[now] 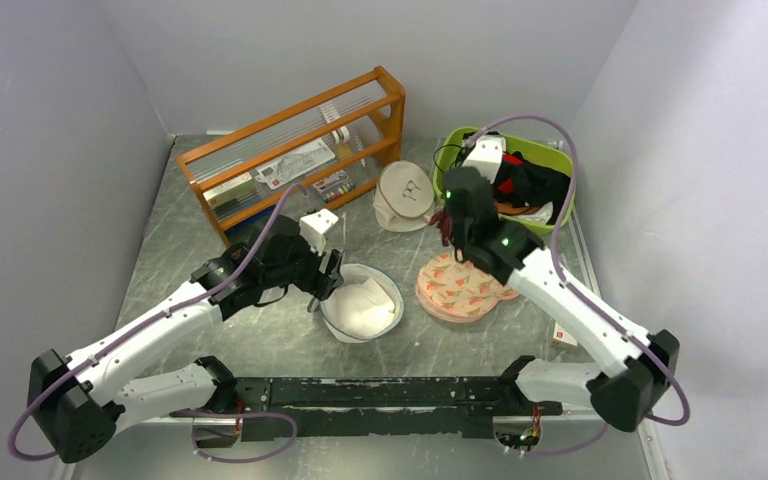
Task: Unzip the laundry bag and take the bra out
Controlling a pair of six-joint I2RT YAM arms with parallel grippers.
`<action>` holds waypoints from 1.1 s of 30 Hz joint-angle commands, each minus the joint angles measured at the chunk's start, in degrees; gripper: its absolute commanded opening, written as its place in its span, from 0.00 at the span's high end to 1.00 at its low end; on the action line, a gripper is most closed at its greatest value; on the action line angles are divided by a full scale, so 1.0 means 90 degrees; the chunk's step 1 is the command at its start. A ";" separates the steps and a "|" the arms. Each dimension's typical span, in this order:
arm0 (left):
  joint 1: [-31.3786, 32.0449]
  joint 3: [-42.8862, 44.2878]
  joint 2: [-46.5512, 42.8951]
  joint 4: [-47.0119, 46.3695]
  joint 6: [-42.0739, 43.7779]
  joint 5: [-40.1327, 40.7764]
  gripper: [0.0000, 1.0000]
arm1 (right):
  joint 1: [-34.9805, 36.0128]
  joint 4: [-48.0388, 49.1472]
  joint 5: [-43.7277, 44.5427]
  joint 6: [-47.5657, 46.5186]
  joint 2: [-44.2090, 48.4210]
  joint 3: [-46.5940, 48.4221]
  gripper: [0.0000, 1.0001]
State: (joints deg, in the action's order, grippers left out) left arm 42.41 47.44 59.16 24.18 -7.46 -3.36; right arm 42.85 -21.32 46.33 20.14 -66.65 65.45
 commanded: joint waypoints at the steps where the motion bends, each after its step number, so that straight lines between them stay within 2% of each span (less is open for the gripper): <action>1: -0.0053 0.0061 -0.0333 -0.0062 0.0072 0.0137 0.16 | -0.1150 0.0108 0.0076 -0.0422 -0.0602 0.0544 1.00; 6: -0.0058 0.0019 -0.0585 -0.0140 0.0085 0.0143 0.13 | -0.2187 0.0511 0.0159 -0.0993 -0.1576 0.1046 1.00; 10: -0.0057 -0.0007 -0.0728 -0.0153 0.0079 0.0236 0.13 | -0.2939 0.0879 -0.0426 -0.1059 -0.2535 0.1382 1.00; 15: -0.0057 -0.0036 -0.0869 -0.0186 0.0071 0.0323 0.13 | -0.3184 0.1807 -0.0620 -0.1660 -0.4178 0.1898 1.00; 18: -0.0058 -0.0038 -0.0897 -0.0178 0.0077 0.0355 0.12 | -0.3236 0.1436 -0.1142 -0.1693 -0.5453 0.2681 1.00; 20: -0.0054 -0.0036 -0.0877 -0.0173 0.0089 0.0383 0.12 | -0.3231 0.1157 -0.1482 -0.1542 -0.5913 0.3014 1.00; 24: -0.0055 -0.0027 -0.0850 -0.0155 0.0085 0.0405 0.13 | -0.3237 0.1659 -0.2008 -0.1477 -0.5944 0.2522 1.00; 27: -0.0054 -0.0037 -0.0869 -0.0176 0.0095 0.0374 0.12 | -0.3272 0.1920 -0.2185 -0.1494 -0.5743 0.2166 0.95; 33: -0.0048 -0.0037 -0.0866 -0.0167 0.0086 0.0382 0.12 | -0.3423 0.1381 -0.2792 -0.1283 -0.5385 0.2353 0.70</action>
State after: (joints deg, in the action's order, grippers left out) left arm 42.28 47.40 51.86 23.88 -7.29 -1.06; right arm 13.02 -6.68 25.89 7.14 -119.02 85.14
